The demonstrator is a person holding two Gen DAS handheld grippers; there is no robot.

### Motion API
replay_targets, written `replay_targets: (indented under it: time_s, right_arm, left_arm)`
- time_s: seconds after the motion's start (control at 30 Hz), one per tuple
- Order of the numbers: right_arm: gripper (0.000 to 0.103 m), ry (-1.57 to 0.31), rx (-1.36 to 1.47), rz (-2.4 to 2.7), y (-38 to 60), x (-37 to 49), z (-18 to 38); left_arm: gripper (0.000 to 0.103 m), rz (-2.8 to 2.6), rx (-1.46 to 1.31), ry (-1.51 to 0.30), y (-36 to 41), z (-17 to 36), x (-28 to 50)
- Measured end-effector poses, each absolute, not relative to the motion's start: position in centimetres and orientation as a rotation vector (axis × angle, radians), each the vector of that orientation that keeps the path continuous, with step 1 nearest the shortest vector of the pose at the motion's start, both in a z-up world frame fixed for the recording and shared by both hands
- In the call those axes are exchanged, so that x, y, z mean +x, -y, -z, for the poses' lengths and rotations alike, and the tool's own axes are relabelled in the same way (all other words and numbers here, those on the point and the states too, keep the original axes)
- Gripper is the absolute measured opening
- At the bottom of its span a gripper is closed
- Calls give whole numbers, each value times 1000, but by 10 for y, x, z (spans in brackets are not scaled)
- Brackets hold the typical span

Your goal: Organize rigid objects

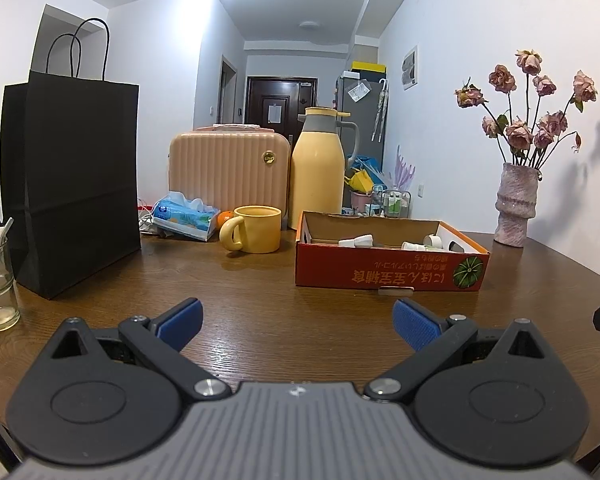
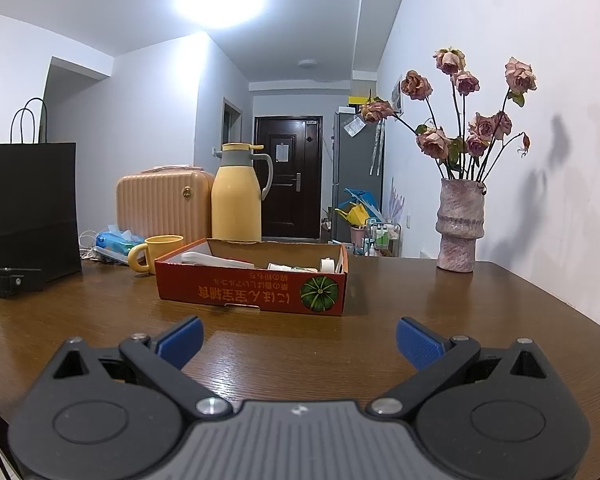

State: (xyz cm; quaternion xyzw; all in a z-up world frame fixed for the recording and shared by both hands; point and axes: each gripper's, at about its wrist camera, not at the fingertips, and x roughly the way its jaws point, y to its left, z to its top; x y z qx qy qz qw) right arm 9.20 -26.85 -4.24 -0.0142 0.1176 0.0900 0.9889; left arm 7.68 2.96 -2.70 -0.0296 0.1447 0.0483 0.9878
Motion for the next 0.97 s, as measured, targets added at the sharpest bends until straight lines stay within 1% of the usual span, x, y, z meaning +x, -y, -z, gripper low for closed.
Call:
replay_targets:
  time_s: [0.97]
  right_arm:
    - [103, -245, -37, -183, 267, 97, 41]
  left_arm:
    - [103, -93, -63, -293, -31, 27, 80]
